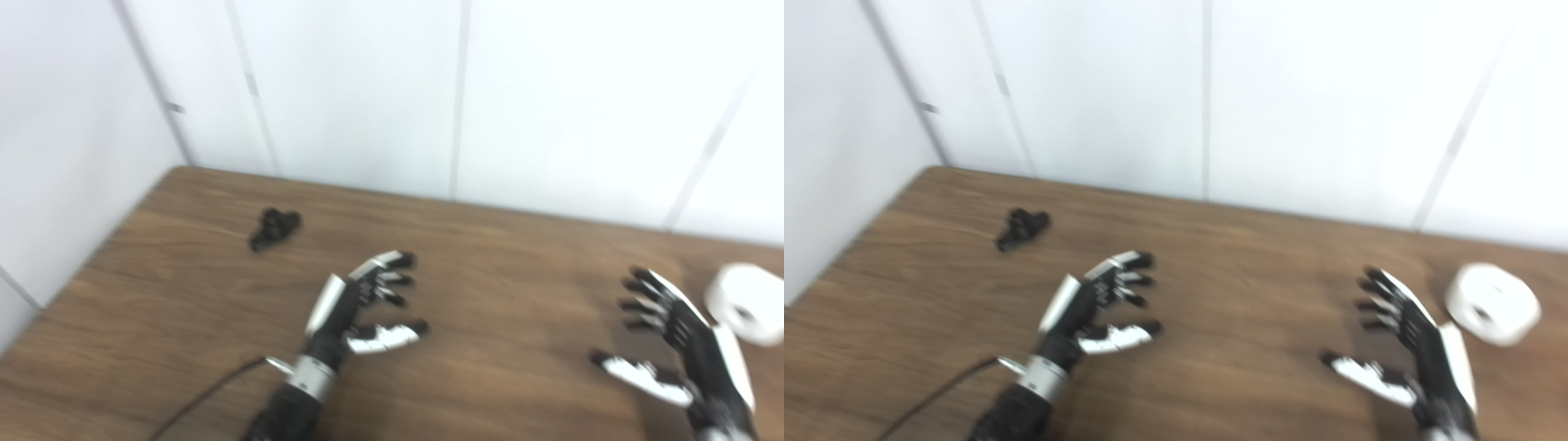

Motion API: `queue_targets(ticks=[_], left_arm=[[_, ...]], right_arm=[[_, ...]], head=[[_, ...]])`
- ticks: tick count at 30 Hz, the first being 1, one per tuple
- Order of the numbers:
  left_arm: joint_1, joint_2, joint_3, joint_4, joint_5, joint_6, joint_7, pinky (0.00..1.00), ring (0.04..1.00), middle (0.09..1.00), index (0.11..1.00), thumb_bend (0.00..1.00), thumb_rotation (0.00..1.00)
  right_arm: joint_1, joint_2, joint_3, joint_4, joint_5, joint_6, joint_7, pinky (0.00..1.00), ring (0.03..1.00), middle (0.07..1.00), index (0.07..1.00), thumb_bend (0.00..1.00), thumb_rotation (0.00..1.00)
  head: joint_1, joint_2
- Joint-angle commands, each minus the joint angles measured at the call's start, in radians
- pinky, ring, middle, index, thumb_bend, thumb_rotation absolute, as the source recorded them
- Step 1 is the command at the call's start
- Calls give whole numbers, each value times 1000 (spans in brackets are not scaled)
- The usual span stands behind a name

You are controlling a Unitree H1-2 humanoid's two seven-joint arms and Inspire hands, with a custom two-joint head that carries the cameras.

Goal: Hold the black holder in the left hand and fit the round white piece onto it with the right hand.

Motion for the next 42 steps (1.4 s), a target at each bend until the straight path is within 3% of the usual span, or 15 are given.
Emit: queue_targets(ticks=[1,5,12,20,23,28,31,34,37,42], left_arm=[[-36,-5,-4,6,10,-61,18,622,746,829,819,692,53],[-40,-14,-13,44,27,-101,35,626,754,817,809,700,78],[-38,-29,-22,39,18,-81,35,659,798,821,812,689,78],[-42,-31,-17,33,39,-91,51,619,767,814,803,659,9],[-47,-21,-15,24,38,-91,52,577,710,783,799,665,3],[-55,22,-2,-31,-22,-40,4,542,639,718,739,680,0],[-68,79,2,-78,-78,13,-59,538,624,695,681,674,0],[-90,142,10,-124,-71,58,-93,537,634,702,675,711,43],[-109,188,31,-157,-34,101,-85,564,659,703,678,727,93],[-125,226,81,-207,38,162,-48,616,726,756,737,736,91]], right_arm=[[-23,-3,-3,-28,18,-7,8,653,742,814,846,677,1],[-21,-5,-4,-27,30,-9,13,655,759,822,853,657,0],[-23,-9,-4,-41,-17,3,3,555,715,799,816,667,0],[-21,-10,-6,-58,-18,31,9,573,726,813,821,663,0],[-23,-11,-7,-59,-15,37,9,571,725,813,819,663,0],[-26,-17,-10,-61,-6,45,14,581,731,816,823,657,0],[-28,-19,-11,-61,-5,45,14,581,729,816,819,656,0],[-31,-21,-11,-57,6,44,16,582,729,817,822,651,0],[-34,-22,-9,-53,9,44,17,580,726,815,822,649,0],[-37,-24,-7,-49,7,45,19,591,731,819,824,642,0]], head=[[7,-6],[30,-36],[44,-30],[52,-26],[56,-25],[59,-17],[68,-17],[73,-17],[78,-17],[82,-17]])
